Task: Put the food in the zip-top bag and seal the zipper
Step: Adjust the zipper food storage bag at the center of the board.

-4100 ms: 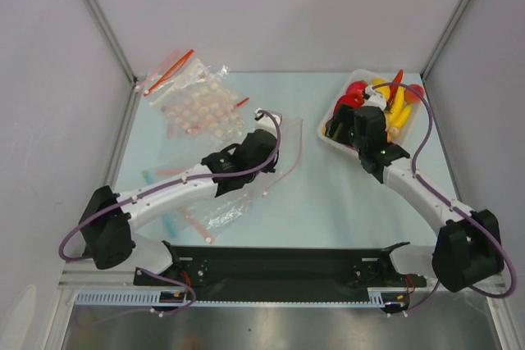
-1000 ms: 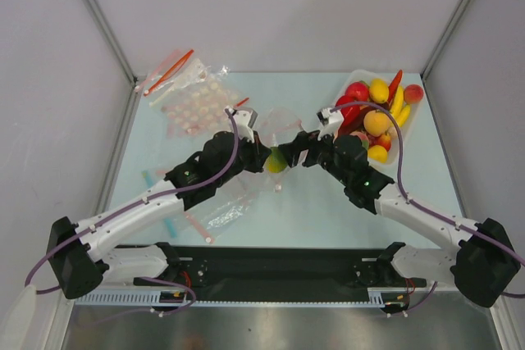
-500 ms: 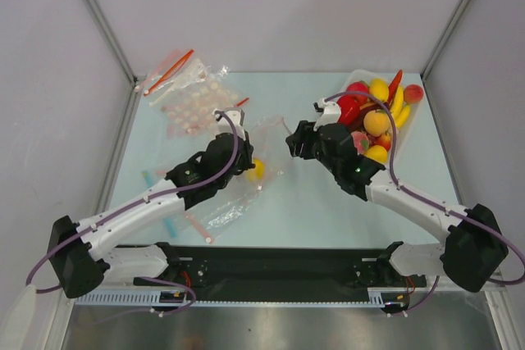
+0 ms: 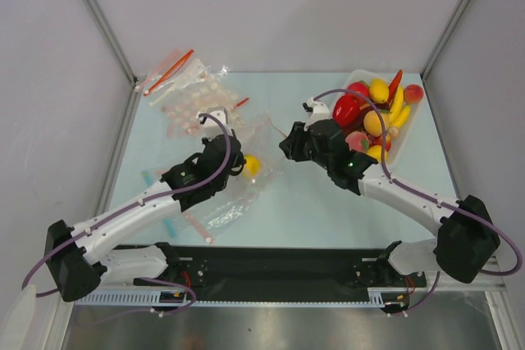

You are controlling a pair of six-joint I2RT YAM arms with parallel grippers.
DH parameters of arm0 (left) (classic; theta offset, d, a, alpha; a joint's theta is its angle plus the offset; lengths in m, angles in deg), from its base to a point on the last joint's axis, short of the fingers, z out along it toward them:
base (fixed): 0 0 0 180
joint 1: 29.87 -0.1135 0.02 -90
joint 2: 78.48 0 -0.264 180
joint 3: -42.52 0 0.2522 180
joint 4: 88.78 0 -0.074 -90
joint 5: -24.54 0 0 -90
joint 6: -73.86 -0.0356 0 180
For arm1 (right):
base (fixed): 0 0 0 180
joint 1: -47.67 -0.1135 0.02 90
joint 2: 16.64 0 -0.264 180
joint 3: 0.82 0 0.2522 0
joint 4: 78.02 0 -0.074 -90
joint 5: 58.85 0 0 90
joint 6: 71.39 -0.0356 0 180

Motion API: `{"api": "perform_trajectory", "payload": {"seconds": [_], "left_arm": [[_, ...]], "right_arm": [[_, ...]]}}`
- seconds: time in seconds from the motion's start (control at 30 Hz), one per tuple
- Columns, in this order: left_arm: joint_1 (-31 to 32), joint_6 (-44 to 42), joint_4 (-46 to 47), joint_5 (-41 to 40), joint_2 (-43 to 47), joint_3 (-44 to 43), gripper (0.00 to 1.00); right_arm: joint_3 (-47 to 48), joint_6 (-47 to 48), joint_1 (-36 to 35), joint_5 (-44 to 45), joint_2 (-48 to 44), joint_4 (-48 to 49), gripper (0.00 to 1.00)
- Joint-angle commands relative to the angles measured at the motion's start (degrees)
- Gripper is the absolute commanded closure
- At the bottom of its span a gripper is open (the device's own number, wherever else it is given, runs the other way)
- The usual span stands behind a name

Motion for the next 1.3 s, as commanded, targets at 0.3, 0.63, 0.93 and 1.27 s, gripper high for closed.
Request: {"api": "perform_trajectory", "payload": {"seconds": [0.3,0.63,0.93,1.27], "left_arm": [[-0.06,-1.45,6.45,0.89,6.52,2.52,1.00],[0.03,-0.78,4.29,-3.62,7.66,2.63,1.00],[2.76,-4.63,9.26,-10.51,15.66,6.74,1.00],[2.67,-5.52,4.73,-8.57,-0.40,-0.27,1.00]], "right_arm": [[1.97,1.31,-1.46,-2.78,-5.30,-0.82,1.00],[1.43,2.99,-0.41,2.68,-6.82,-1.61,0.69],[1.88,0.79,4.60,-4.53,-3.13,-1.96,0.57],[0.47,1.31,6.62,-7.60,-4.80,-0.83,0.18]]}}
